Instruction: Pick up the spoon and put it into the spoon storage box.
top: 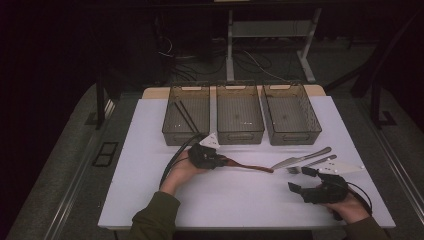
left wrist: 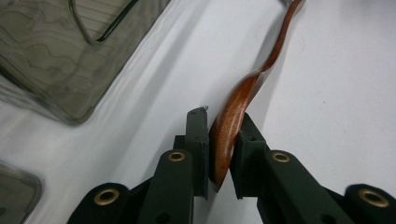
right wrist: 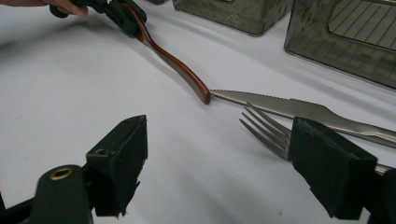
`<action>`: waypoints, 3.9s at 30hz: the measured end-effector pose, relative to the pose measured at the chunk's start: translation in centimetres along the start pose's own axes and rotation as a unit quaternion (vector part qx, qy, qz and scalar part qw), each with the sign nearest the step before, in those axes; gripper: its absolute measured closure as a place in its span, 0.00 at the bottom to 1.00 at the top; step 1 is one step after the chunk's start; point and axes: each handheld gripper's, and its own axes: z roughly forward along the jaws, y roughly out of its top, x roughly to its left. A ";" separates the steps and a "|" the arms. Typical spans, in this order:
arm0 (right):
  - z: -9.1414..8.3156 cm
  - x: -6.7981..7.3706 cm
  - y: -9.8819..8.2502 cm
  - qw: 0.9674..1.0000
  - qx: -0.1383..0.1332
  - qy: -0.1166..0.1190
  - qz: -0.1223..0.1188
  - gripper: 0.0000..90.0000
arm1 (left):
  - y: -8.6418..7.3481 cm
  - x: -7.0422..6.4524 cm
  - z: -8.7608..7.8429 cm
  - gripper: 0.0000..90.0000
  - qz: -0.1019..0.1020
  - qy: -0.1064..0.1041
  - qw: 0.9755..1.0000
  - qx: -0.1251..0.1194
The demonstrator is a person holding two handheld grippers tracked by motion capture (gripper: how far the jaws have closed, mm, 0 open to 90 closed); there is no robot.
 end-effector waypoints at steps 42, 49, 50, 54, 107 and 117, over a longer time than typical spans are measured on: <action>1.2 0.6 0.0 1.000 -0.011 0.002 -0.012 0.13 | 1.5 0.1 -5.9 0.89 -0.057 0.023 0.994 -0.092; 1.1 0.6 0.1 1.000 -0.012 0.001 -0.011 0.13 | 2.1 0.3 -6.4 0.89 -0.078 0.055 0.991 -0.097; 1.1 0.6 0.1 1.000 -0.012 0.001 -0.010 0.13 | 2.2 0.4 -6.4 0.89 -0.081 0.061 0.990 -0.096; 1.0 0.5 0.1 1.000 -0.015 0.000 -0.007 0.13 | 2.8 0.8 -6.5 0.89 -0.089 0.079 0.988 -0.097; 0.2 0.2 0.1 0.999 -0.033 0.002 0.003 0.13 | 8.8 6.3 -0.7 0.89 -0.161 0.249 0.955 -0.022; 0.2 0.2 0.2 0.999 -0.034 0.001 0.002 0.13 | 8.9 6.1 -0.7 0.86 -0.161 0.236 0.958 -0.028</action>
